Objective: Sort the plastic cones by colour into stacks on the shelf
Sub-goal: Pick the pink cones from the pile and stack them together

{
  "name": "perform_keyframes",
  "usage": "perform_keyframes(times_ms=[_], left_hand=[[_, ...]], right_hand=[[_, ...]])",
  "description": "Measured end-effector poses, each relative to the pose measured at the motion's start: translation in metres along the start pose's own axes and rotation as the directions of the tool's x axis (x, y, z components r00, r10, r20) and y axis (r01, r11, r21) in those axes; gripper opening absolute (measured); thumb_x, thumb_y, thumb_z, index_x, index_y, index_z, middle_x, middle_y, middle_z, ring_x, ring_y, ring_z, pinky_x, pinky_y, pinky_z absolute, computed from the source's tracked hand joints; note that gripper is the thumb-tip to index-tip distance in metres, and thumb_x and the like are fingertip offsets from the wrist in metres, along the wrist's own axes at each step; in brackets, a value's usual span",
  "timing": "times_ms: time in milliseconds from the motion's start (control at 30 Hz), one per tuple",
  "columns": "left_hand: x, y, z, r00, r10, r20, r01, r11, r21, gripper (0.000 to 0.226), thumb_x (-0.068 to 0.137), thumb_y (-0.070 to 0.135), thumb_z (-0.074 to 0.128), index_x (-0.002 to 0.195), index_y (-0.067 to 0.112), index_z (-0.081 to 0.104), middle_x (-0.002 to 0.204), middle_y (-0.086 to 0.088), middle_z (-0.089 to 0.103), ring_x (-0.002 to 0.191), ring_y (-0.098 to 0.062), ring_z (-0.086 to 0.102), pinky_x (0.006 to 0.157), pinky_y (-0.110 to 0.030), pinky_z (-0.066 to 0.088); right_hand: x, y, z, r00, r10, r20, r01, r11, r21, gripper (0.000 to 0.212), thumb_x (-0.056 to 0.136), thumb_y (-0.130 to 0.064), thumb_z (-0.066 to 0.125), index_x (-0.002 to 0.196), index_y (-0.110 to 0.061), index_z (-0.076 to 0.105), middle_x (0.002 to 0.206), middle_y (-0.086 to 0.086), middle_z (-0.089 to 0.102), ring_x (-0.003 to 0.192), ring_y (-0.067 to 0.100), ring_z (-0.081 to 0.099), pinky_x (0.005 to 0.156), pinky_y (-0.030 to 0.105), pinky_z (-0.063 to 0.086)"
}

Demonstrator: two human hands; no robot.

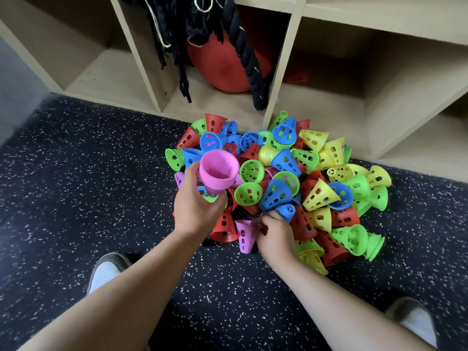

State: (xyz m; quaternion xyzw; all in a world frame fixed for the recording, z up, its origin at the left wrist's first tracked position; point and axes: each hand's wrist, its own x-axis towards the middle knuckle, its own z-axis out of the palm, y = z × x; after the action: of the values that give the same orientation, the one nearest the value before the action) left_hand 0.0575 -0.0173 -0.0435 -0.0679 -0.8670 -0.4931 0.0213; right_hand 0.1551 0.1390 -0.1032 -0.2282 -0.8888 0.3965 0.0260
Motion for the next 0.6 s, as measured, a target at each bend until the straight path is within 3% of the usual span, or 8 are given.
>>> perform_keyframes(times_ms=[67,167,267,400,500,600], left_hand=[[-0.002,-0.002,0.000,1.000,-0.002,-0.002,0.002,1.000,-0.008,0.069,0.074,0.020,0.077,0.130,0.037,0.043,0.109,0.027,0.060,0.097,-0.004,0.063,0.084,-0.041,0.057],[-0.006,-0.007,-0.001,1.000,-0.014,-0.005,0.014,1.000,-0.009,0.070,0.072,0.022,0.078,0.129,0.040,0.042,0.109,0.017,0.065,0.092,-0.010,0.067,0.081,-0.041,0.058],[-0.010,-0.010,-0.003,1.000,0.002,-0.008,-0.002,1.000,-0.006,0.071,0.072,0.020,0.080,0.121,0.051,0.040,0.105,0.024,0.061,0.091,-0.006,0.066,0.081,-0.037,0.058],[-0.018,-0.016,0.000,1.000,-0.003,-0.001,0.003,1.000,-0.003,0.073,0.070,0.022,0.079,0.121,0.053,0.037,0.108,0.018,0.063,0.090,-0.008,0.067,0.080,-0.038,0.058],[-0.028,-0.020,0.006,0.999,0.005,0.044,-0.005,1.000,-0.005,0.068,0.067,0.029,0.075,0.125,0.043,0.041,0.112,0.019,0.061,0.094,-0.010,0.066,0.082,-0.039,0.057],[-0.035,-0.017,0.011,0.995,0.054,0.088,-0.055,0.998,0.006,0.071,0.069,0.026,0.081,0.120,0.050,0.038,0.110,0.026,0.057,0.100,0.003,0.059,0.084,-0.027,0.051]], right_hand=[[-0.005,-0.002,-0.003,0.999,0.032,-0.024,-0.030,0.997,0.066,0.005,0.083,-0.014,0.074,0.081,-0.018,0.072,0.089,-0.009,0.062,0.076,-0.006,0.056,0.068,0.003,0.037],[-0.017,-0.015,-0.011,0.994,0.080,-0.073,-0.061,0.971,0.233,0.008,0.082,-0.014,0.075,0.081,-0.021,0.071,0.082,-0.007,0.069,0.073,0.003,0.063,0.066,0.009,0.045],[-0.025,-0.035,-0.027,0.988,0.083,-0.133,-0.022,0.914,0.406,0.016,0.079,-0.007,0.073,0.077,-0.022,0.069,0.074,-0.005,0.069,0.070,0.008,0.063,0.064,0.020,0.051],[-0.016,-0.063,-0.058,0.958,0.064,-0.279,0.122,0.790,0.601,0.008,0.075,-0.013,0.070,0.081,-0.018,0.066,0.075,-0.007,0.065,0.071,0.013,0.060,0.062,0.034,0.054],[-0.007,-0.084,-0.081,0.917,-0.032,-0.397,0.300,0.712,0.635,0.008,0.077,-0.021,0.066,0.083,-0.019,0.061,0.081,-0.003,0.061,0.072,0.013,0.057,0.059,0.028,0.050],[-0.006,-0.098,-0.092,0.851,-0.251,-0.460,0.484,0.714,0.506,0.004,0.083,-0.014,0.062,0.084,-0.013,0.059,0.088,0.006,0.057,0.073,0.008,0.056,0.055,0.019,0.044]])
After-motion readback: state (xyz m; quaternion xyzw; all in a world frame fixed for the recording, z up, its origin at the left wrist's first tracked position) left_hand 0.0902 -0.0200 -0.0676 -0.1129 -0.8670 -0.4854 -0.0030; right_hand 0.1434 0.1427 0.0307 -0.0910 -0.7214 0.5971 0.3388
